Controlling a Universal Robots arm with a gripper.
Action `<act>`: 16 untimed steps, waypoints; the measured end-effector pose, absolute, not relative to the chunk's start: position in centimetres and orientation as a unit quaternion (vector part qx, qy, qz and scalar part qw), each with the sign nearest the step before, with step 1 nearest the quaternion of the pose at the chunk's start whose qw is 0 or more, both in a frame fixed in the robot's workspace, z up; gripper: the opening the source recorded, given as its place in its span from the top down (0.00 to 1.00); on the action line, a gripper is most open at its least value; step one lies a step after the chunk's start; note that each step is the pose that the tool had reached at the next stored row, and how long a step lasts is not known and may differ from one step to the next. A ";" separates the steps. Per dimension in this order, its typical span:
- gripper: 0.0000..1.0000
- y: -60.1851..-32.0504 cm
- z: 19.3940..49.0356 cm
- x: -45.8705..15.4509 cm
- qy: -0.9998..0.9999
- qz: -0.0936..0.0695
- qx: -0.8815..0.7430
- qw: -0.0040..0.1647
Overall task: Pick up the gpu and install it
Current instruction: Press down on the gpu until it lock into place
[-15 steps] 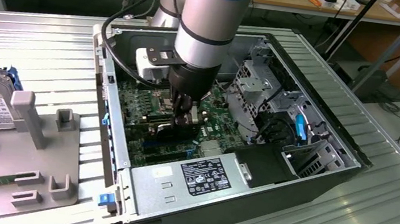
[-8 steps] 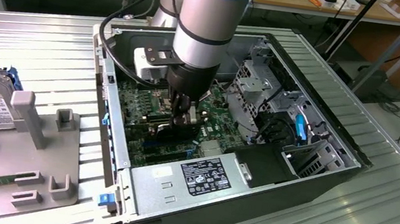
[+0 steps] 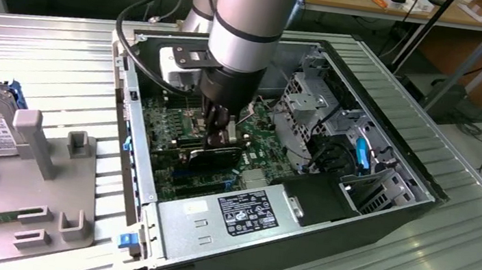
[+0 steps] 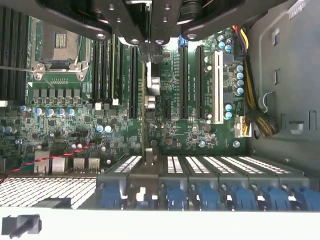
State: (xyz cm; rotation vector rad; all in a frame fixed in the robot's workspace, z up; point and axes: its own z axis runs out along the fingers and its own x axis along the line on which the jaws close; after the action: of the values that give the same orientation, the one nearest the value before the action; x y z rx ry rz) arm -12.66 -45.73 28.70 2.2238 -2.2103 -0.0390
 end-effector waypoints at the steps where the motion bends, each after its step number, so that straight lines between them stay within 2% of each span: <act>1: 0.89 -45.7 28.7 -12.8 -0.705 -0.013 0.709 0.003; 8: 0.89 -45.7 30.4 -14.4 -0.706 -0.018 0.708 0.006; 16: 0.89 -45.7 30.6 -16.8 -0.709 -0.020 0.705 0.007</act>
State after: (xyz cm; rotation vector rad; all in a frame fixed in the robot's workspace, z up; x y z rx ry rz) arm -16.84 -45.73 30.57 2.2055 -2.2162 -0.0622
